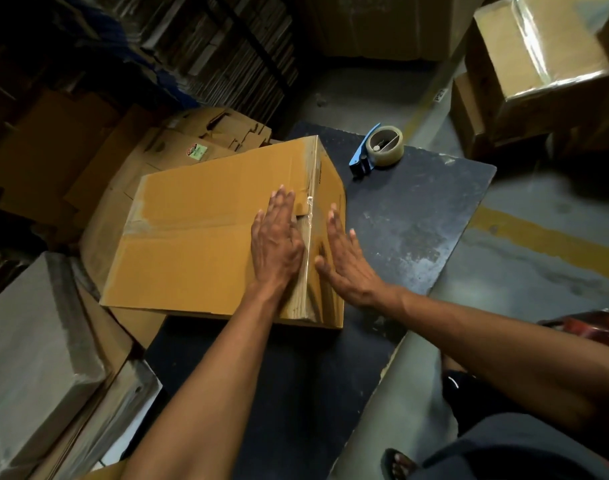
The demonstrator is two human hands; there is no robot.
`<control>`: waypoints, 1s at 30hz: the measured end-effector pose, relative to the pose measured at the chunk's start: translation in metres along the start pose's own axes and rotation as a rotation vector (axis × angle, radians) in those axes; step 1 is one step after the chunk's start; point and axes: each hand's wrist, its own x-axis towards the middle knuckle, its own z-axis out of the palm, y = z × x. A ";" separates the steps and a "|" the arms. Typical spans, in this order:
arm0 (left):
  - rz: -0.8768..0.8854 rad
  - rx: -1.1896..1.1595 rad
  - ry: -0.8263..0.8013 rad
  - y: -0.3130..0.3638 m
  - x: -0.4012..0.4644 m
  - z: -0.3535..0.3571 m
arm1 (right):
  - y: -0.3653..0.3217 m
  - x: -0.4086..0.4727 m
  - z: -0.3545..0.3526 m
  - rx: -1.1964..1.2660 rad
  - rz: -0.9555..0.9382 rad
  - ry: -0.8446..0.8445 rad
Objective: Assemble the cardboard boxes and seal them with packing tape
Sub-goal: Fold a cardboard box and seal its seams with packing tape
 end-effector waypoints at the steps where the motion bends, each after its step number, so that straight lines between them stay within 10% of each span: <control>1: 0.003 0.002 0.013 0.000 0.005 0.000 | -0.011 0.011 0.001 0.056 0.014 0.069; 7: -0.035 0.011 0.001 0.001 0.034 -0.002 | -0.034 0.037 0.024 0.151 0.033 0.149; 15: -0.019 0.021 -0.129 -0.001 0.051 -0.004 | 0.028 0.013 -0.010 -0.051 0.016 -0.224; 22: -0.047 0.039 -0.109 -0.008 0.070 0.006 | -0.006 0.072 -0.021 0.139 0.003 0.126; 30: -0.074 0.050 -0.139 -0.007 0.070 0.022 | 0.041 0.034 0.014 0.070 0.118 -0.094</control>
